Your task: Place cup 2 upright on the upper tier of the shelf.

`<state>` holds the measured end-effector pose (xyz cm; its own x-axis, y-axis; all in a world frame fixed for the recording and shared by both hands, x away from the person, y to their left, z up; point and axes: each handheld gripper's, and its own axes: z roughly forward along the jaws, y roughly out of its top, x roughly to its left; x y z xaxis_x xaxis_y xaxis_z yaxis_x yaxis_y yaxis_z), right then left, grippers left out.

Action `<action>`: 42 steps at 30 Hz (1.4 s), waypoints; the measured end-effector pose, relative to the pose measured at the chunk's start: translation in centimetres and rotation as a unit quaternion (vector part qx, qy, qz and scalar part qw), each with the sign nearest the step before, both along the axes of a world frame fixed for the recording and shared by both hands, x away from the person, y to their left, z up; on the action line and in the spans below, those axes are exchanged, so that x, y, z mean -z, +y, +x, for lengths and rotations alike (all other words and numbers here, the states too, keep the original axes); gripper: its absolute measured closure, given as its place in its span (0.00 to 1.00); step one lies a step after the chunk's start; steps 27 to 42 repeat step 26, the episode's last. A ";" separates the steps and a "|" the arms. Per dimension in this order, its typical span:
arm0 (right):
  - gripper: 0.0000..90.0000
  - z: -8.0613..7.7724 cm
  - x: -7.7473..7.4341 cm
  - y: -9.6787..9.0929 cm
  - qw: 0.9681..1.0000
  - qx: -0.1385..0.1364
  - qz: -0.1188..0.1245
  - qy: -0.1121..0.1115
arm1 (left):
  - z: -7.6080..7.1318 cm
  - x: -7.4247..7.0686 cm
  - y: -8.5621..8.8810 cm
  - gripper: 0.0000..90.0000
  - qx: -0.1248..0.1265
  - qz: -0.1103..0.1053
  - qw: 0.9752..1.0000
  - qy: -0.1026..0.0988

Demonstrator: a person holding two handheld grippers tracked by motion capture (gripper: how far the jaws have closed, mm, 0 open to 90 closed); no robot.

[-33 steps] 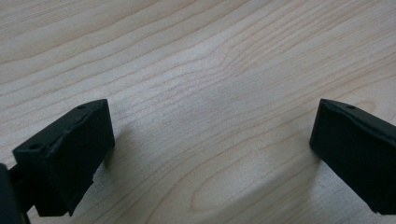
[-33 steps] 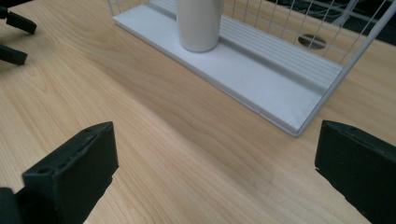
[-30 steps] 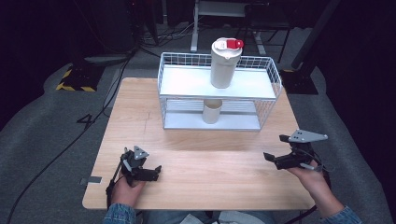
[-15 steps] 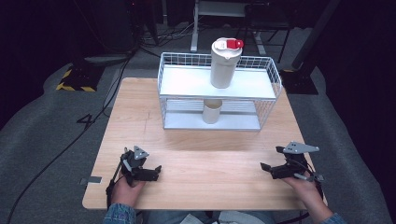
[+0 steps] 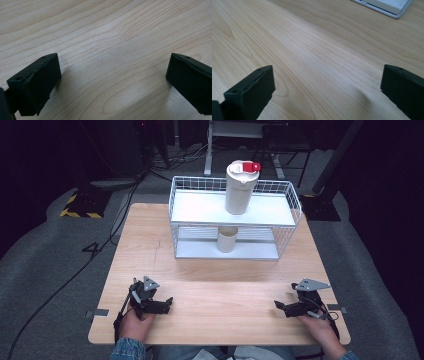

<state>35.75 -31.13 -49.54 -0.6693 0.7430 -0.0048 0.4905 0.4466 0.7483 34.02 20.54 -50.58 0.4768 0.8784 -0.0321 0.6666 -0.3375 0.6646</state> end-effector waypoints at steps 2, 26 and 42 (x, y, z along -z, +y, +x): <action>0.00 0.0 0.2 0.2 1.000 -0.001 -0.007 0.002 | 0.0 0.0 0.0 0.00 0.000 0.000 1.000 0.000; 0.00 -0.2 1.1 1.5 0.997 0.066 -0.019 0.022 | 0.0 0.0 -0.1 0.00 -0.010 0.001 1.000 0.001; 0.00 -0.2 1.1 1.5 0.997 0.066 -0.019 0.022 | 0.0 0.0 -0.1 0.00 -0.010 0.001 1.000 0.001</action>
